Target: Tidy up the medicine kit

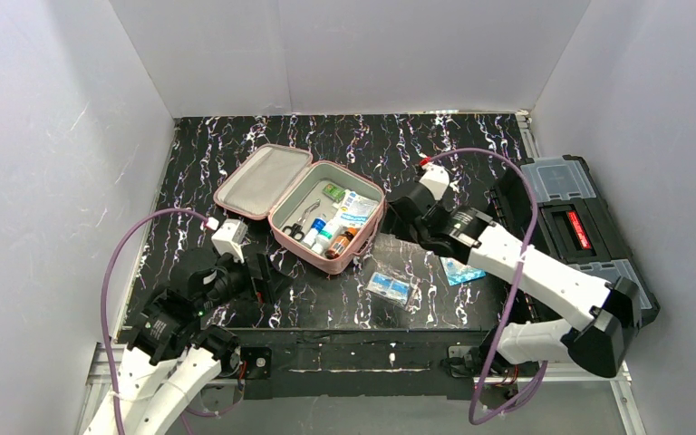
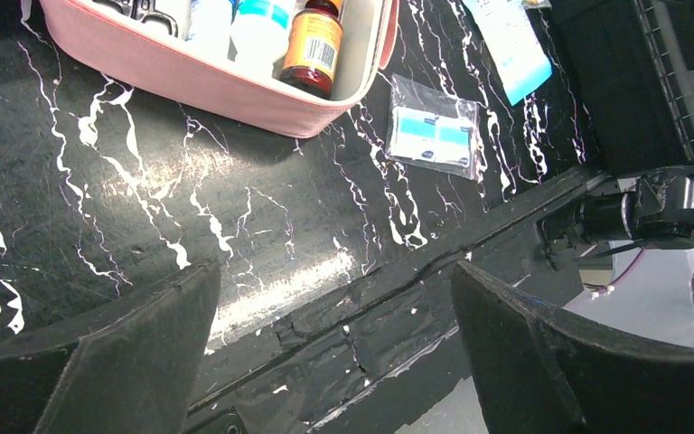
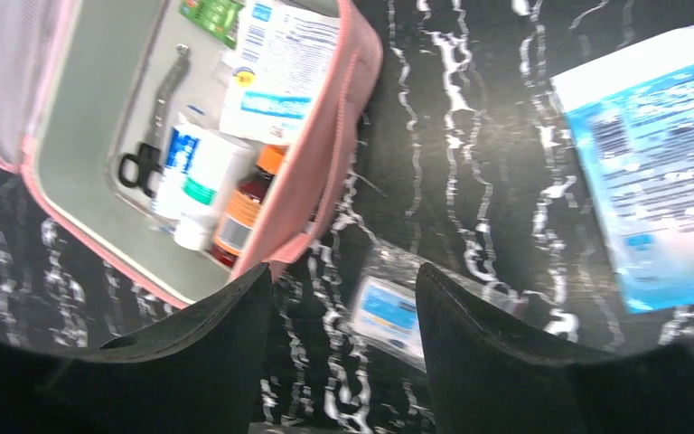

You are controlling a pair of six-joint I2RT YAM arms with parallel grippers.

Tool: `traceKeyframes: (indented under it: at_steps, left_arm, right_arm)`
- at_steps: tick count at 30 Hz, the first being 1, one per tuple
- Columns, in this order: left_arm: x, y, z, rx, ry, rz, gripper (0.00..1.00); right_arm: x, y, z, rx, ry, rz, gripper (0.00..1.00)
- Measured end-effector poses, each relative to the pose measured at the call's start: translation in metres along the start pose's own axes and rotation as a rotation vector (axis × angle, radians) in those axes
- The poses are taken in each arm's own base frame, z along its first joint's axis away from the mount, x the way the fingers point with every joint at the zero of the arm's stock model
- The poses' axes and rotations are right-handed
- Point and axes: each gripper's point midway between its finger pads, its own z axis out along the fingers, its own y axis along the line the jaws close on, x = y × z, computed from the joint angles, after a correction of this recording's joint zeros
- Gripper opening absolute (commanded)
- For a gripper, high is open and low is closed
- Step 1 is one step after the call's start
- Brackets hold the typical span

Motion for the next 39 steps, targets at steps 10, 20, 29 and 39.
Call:
traceKeyframes:
  at_steps: [10,20,29,39]
  left_arm:
    - [0.003,0.001,0.005,-0.009,0.034,-0.009,1.00]
    - [0.004,0.000,0.005,-0.004,0.036,-0.008,1.00]
    - [0.003,-0.002,0.003,0.011,0.027,-0.005,1.00]
    - [0.003,-0.004,0.001,0.022,0.023,-0.001,0.99]
  right_arm:
    - [-0.002,-0.072,-0.015,0.106,0.069,-0.266,0.68]
    - [0.008,-0.135,0.009,0.232,0.275,-0.339,0.74]
    - [0.031,-0.183,0.044,0.311,0.444,-0.303,0.77]
    - [0.037,-0.208,0.078,0.347,0.524,-0.290,0.78]
